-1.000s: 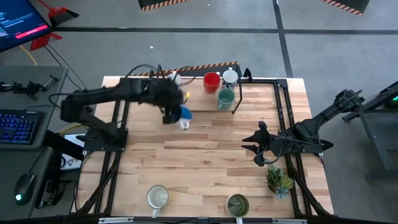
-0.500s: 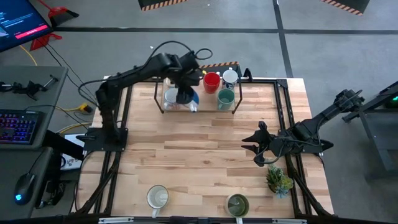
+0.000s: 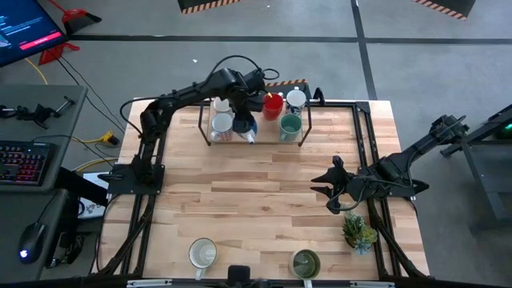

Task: Place coffee mugs
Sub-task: Put the blue mug on the shelf

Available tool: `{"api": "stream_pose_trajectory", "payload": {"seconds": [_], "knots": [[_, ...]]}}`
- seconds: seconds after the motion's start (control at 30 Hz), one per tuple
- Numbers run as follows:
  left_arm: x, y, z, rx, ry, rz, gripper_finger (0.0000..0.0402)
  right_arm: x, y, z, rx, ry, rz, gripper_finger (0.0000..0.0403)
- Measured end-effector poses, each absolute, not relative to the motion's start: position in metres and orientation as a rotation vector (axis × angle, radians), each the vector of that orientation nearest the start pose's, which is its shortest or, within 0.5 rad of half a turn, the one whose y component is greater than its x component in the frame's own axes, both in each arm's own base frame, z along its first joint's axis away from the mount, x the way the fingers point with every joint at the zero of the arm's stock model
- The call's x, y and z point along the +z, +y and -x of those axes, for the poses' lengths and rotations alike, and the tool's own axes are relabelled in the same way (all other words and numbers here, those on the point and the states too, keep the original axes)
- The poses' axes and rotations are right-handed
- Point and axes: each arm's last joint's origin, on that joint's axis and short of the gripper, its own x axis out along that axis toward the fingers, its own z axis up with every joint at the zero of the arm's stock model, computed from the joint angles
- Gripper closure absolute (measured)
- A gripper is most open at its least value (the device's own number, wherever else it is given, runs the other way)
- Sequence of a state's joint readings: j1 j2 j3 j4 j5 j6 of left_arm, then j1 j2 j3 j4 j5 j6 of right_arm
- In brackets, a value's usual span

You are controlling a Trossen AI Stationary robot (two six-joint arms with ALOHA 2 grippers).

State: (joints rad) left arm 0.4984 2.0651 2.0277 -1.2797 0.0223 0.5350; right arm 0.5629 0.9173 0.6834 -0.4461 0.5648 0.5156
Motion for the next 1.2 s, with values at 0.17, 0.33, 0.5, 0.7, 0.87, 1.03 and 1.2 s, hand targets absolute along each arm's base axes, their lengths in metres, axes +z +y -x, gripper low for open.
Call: {"api": "stream_pose_trajectory", "payload": {"seconds": [0.17, 0.33, 0.5, 0.7, 0.87, 1.03, 1.2], "knots": [[0.287, 0.202, -0.372, 0.058, 1.319, -0.108, 0.0398, 0.257, 0.085, -0.163, -0.148, 0.553, -0.138, 0.0306], [0.287, 0.203, -0.374, 0.061, 1.302, -0.119, 0.0398, 0.257, 0.085, -0.163, -0.148, 0.553, -0.138, 0.0306], [0.287, 0.205, -0.372, 0.107, 1.301, -0.06, 0.0398, 0.257, 0.085, -0.163, -0.148, 0.554, -0.137, 0.0306], [0.287, 0.207, -0.376, 0.168, 1.266, -0.02, 0.0398, 0.257, 0.085, -0.163, -0.148, 0.554, -0.137, 0.0306], [0.286, 0.206, -0.376, 0.131, 1.276, -0.067, 0.0398, 0.257, 0.085, -0.163, -0.139, 0.558, -0.14, 0.0306], [0.284, 0.206, -0.374, 0.184, 1.308, 0.001, 0.0398, 0.256, 0.085, -0.163, -0.132, 0.561, -0.145, 0.0306], [0.28, 0.208, -0.375, 0.16, 1.333, -0.073, 0.0398, 0.256, 0.085, -0.163, -0.131, 0.562, -0.143, 0.0306]]}}
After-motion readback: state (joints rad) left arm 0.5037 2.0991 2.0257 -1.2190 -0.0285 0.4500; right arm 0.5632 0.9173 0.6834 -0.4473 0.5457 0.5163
